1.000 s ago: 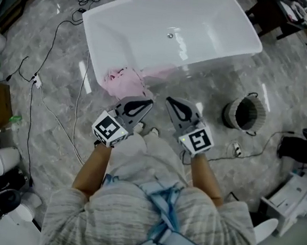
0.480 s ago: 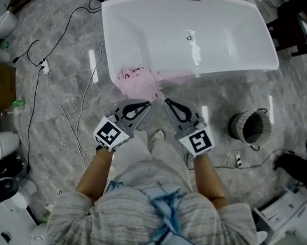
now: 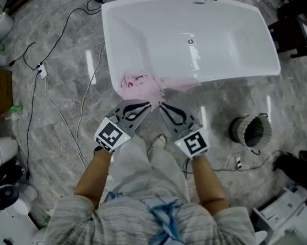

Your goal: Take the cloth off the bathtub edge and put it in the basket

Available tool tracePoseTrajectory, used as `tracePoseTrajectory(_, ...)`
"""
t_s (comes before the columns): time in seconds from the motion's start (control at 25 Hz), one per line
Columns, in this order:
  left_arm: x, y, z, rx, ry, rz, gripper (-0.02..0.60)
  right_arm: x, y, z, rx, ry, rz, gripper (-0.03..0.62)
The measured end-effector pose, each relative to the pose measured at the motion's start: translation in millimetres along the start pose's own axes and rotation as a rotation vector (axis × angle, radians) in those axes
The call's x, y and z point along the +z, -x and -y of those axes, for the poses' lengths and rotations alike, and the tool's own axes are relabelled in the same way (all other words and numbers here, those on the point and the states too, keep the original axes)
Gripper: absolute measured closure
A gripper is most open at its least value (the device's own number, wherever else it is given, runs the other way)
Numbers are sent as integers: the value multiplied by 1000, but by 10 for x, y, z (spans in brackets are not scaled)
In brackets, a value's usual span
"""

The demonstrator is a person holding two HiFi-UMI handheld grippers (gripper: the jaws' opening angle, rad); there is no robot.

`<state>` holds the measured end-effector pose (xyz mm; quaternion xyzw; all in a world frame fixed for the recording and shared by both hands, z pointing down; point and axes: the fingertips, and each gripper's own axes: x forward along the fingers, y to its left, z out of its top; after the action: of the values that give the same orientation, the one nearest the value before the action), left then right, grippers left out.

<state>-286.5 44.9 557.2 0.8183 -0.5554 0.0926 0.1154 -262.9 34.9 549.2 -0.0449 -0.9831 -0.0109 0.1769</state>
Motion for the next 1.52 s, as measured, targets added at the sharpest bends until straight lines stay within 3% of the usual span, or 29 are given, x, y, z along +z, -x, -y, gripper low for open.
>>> tracePoseTrajectory(0.52, -686, 15, -449, -9, -20, -120, 531, -493, -683, 121, 30, -39, -163, 540)
tracePoseTrajectory(0.68, -927, -29, -573, -4, -9, -167, 453, -679, -888, 84, 66, -40, -206, 482)
tracePoseTrajectory(0.92, -1310, -113, -669, -44, -34, -271, 400, -986, -1128, 120, 94, -46, -258, 424)
tracePoseTrajectory(1.16, -1689, -196, -756, -71, -28, -364, 327, -1423, -1258, 138, 167, 32, -410, 333)
tracePoseTrajectory(1.32, -1934, -246, -813, -95, -36, -427, 324, -1736, -1341, 199, 181, 64, -499, 306)
tracePoseTrajectory(1.4, -2089, -276, -848, -107, -36, -463, 265, -1907, -1391, 239, 179, 82, -537, 306)
tracePoseTrajectory(1.48, -2268, -282, -874, -123, -41, -508, 251, -2077, -1445, 245, 189, 114, -584, 306)
tracePoseTrajectory(1.52, -2361, -281, -879, -131, -44, -532, 224, -2169, -1466, 238, 199, 130, -610, 278)
